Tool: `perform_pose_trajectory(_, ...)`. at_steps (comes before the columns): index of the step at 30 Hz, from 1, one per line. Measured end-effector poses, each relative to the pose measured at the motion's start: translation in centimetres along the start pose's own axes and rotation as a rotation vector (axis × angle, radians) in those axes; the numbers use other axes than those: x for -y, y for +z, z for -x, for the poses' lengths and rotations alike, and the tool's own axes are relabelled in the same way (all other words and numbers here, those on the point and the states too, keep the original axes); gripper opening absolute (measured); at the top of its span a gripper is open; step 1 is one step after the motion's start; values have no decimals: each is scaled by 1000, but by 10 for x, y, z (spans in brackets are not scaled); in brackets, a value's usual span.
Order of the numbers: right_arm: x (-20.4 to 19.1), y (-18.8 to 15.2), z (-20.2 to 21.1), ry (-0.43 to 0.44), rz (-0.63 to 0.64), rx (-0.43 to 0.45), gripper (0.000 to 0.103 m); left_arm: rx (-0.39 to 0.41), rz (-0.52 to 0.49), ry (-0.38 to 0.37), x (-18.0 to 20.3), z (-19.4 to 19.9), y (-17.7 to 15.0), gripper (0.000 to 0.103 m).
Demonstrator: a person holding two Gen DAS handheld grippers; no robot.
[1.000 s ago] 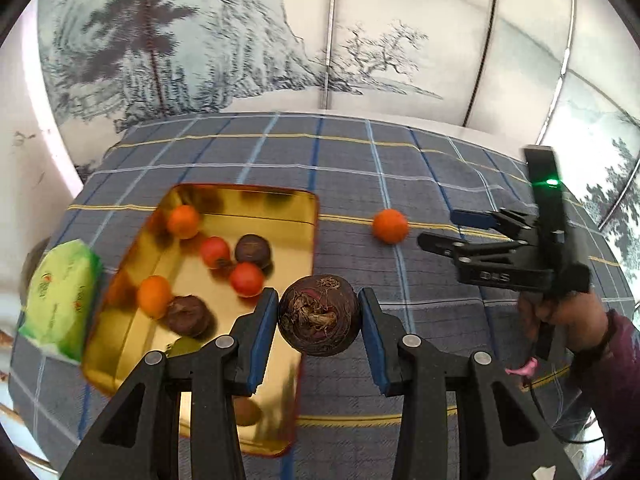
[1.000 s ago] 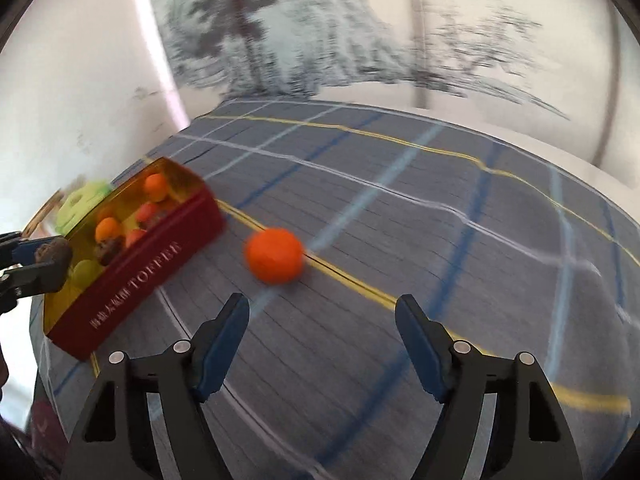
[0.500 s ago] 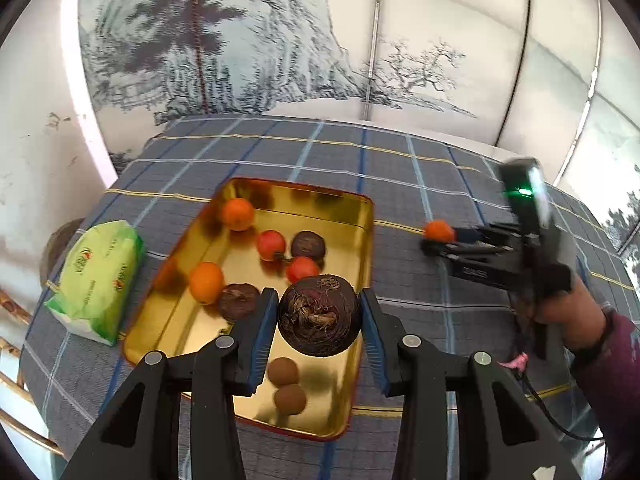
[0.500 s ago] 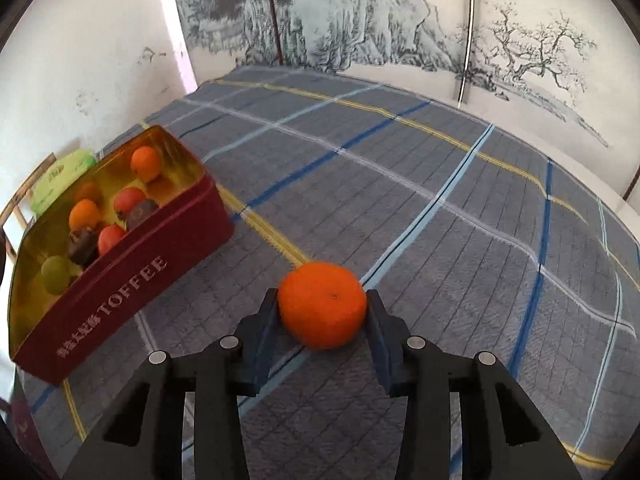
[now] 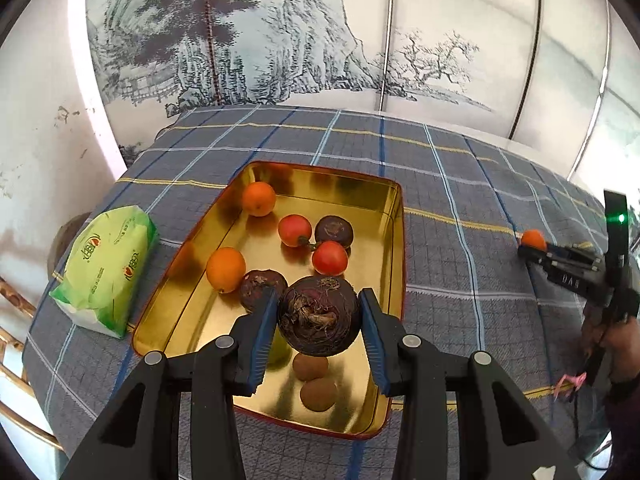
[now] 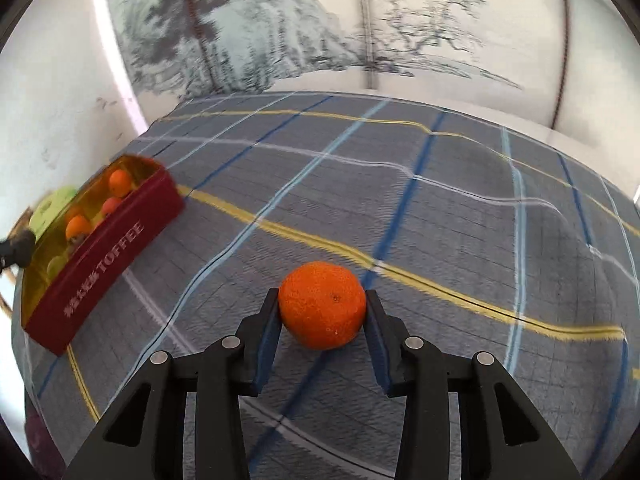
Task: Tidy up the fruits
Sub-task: 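Carry the brown fruit over the tin and open the left gripper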
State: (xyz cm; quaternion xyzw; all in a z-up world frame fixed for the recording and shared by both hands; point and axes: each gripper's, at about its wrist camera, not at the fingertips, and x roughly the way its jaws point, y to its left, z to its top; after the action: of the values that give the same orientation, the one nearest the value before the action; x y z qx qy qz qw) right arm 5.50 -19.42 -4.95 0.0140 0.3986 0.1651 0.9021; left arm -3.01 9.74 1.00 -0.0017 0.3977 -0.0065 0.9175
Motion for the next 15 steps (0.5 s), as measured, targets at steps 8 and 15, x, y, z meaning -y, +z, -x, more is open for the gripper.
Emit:
perform_pose_trajectory(8, 0, 1, -1, -37, 2, -5, 41, -10, 5, -2, -5, -8, -1, 37)
perform_pose_trajectory(15, -2, 0, -3, -54, 8, -17, 41, -10, -8, 7, -7, -19, 2, 37)
